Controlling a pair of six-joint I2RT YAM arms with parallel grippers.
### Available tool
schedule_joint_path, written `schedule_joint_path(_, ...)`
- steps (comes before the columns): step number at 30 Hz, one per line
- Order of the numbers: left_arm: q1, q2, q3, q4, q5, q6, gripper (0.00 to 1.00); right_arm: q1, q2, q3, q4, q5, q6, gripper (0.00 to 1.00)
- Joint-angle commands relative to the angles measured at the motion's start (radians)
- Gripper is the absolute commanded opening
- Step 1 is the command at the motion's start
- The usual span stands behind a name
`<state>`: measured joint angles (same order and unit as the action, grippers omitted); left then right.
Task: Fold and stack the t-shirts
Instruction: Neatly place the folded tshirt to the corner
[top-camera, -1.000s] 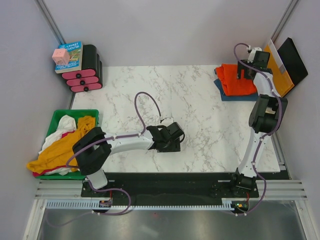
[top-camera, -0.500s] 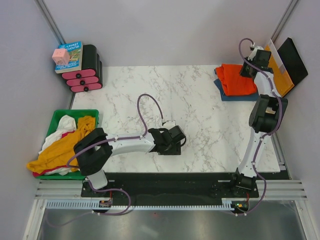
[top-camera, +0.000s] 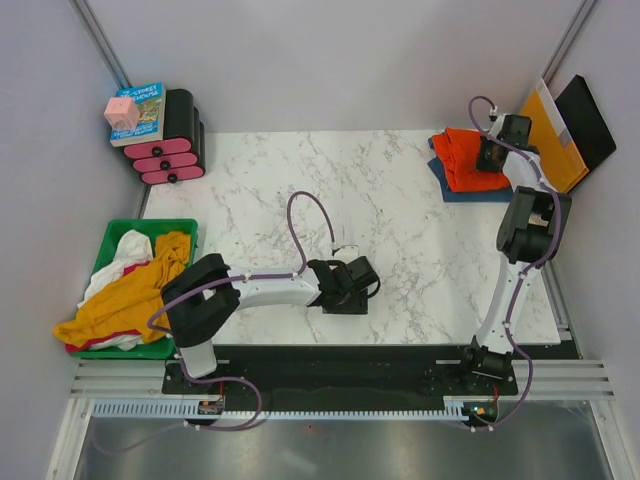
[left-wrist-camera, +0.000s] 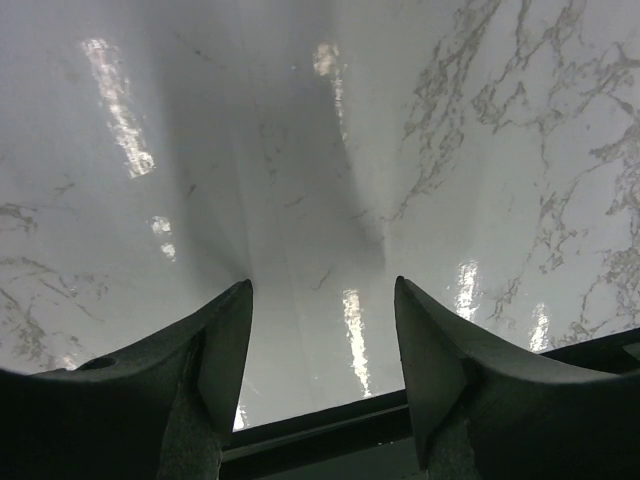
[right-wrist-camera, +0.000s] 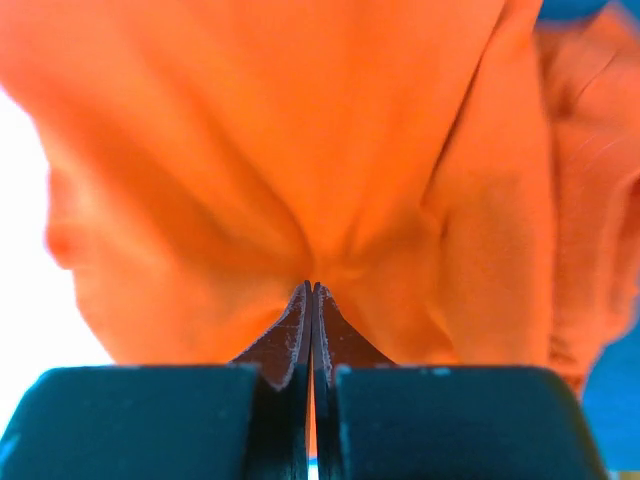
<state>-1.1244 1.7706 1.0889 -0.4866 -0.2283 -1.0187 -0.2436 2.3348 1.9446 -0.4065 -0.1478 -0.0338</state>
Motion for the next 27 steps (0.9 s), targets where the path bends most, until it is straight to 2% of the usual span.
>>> schedule_joint_path(1, -0.020, 0.055, 0.071, 0.023, 0.003, -0.011, 0.66, 0.024, -0.141, 0.077, 0.045, -0.073, 0.003, 0.00)
schedule_joint_path(7, -0.029, 0.093, 0.115, 0.023, 0.012, -0.003, 0.66, 0.073, -0.085, 0.212, 0.002, -0.035, -0.020, 0.00)
schedule_joint_path(16, -0.044, 0.073, 0.108, 0.025, 0.014, -0.015, 0.66, 0.095, 0.139, 0.341, -0.006, 0.016, -0.026, 0.00)
schedule_joint_path(23, -0.046, 0.069, 0.112, 0.023, 0.023, -0.014, 0.66, 0.107, 0.224, 0.327, -0.003, 0.024, -0.031, 0.00)
schedule_joint_path(25, -0.046, 0.067, 0.109, 0.023, 0.021, -0.014, 0.66, 0.109, 0.209, 0.294, 0.020, 0.008, -0.032, 0.00)
schedule_joint_path(27, -0.051, 0.058, 0.105, 0.025, 0.000, -0.017, 0.66, 0.107, 0.118, 0.214, 0.128, -0.031, -0.014, 0.00)
